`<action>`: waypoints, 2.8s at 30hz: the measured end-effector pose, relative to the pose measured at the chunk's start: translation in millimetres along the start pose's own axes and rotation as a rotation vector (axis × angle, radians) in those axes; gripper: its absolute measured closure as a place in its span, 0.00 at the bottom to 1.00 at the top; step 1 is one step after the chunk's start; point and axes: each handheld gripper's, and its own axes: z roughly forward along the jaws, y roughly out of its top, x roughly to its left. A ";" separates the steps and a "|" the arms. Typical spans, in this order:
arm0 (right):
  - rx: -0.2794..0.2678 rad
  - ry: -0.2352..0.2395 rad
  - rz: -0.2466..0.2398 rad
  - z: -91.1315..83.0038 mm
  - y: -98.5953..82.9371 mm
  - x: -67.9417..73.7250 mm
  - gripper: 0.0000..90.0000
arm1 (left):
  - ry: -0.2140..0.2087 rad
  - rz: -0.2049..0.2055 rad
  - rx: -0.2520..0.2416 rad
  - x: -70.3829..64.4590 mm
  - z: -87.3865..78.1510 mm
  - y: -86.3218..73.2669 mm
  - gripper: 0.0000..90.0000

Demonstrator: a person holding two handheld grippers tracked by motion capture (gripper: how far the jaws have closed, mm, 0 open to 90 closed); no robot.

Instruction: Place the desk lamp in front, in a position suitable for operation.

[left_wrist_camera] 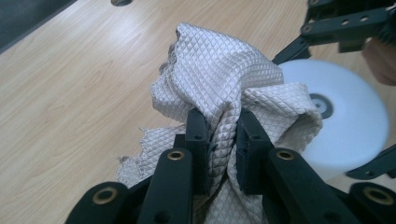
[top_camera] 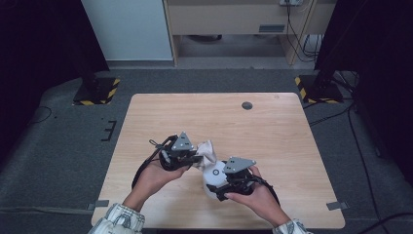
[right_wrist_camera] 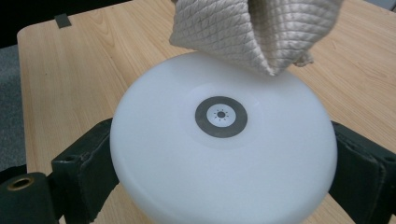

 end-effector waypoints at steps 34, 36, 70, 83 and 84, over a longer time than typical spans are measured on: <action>-0.020 -0.018 -0.025 -10.1 -4.2 1.0 0.10 | -0.054 -0.052 0.051 -6.7 48.7 -30.9 0.86; -0.020 -0.019 -0.028 -9.9 -4.4 1.0 0.10 | -0.056 -0.052 0.061 -7.2 52.7 -36.1 0.86; -0.011 -0.016 -0.034 -10.0 -4.0 0.9 0.10 | -0.078 -0.056 0.036 0.2 67.1 -31.0 0.86; -0.017 -0.012 -0.038 -9.9 -5.5 0.5 0.10 | -0.085 -0.066 0.101 -3.2 87.5 -53.3 0.86; -0.017 -0.012 -0.038 -9.9 -5.5 0.6 0.10 | -0.087 -0.068 0.094 -2.9 85.6 -52.9 0.86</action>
